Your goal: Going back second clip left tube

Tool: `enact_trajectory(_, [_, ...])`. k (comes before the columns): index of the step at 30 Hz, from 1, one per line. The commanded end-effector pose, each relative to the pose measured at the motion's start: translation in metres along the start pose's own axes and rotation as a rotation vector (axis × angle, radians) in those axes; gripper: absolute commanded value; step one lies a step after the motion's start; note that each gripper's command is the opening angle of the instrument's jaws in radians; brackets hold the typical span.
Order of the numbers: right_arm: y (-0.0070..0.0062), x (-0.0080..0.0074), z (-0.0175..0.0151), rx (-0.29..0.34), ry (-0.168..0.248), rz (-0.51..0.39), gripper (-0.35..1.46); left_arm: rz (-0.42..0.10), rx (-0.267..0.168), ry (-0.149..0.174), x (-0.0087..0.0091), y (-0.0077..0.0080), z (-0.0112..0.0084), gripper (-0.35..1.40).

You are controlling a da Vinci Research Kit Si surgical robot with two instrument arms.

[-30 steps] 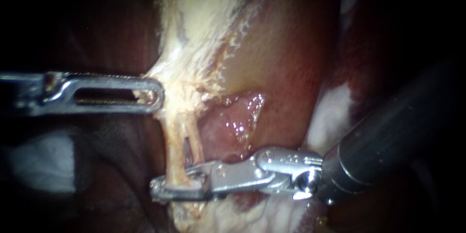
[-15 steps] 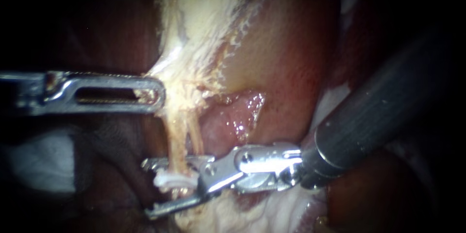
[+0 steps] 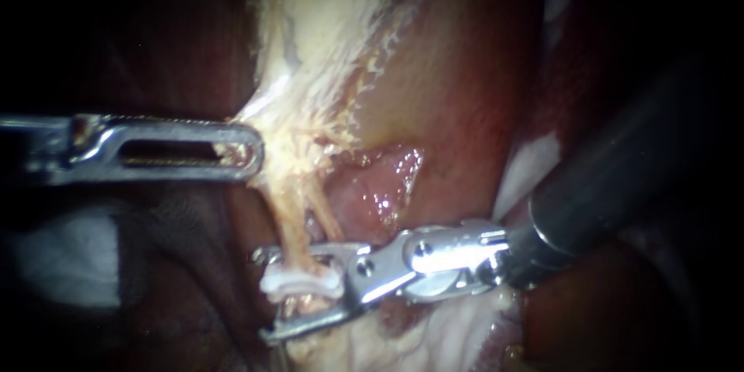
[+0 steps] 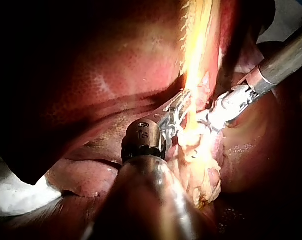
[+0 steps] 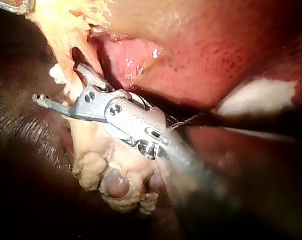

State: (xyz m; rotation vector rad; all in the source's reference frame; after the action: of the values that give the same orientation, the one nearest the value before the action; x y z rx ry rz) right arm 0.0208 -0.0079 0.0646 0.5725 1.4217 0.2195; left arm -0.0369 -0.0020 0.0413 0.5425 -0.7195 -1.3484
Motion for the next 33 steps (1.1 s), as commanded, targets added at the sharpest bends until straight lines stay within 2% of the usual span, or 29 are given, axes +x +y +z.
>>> enact_trajectory(1, [0.0, 0.0002, -0.0006, 0.002, 0.001, -0.009, 0.6, 0.001, 0.001, 0.0, 0.0, 0.0, 0.0, -0.35])
enact_trajectory(11, [-0.0001, 0.0025, -0.0075, -0.011, 0.0, -0.057, 0.6, 0.001, 0.001, 0.0, 0.0, 0.0, 0.0, -0.35])
enact_trajectory(15, [-0.0004, 0.0039, -0.0105, -0.011, 0.001, -0.077, 0.6, 0.001, 0.001, 0.0, 0.0, 0.0, 0.0, -0.35])
enact_trajectory(27, [-0.0014, 0.0099, -0.0183, -0.037, -0.006, -0.139, 0.6, 0.0, 0.0, 0.0, 0.0, 0.0, 0.0002, -0.35])
enact_trajectory(33, [-0.002, 0.0118, -0.0208, -0.05, -0.011, -0.159, 0.6, 0.003, -0.001, -0.003, 0.0003, 0.0002, 0.001, -0.35])
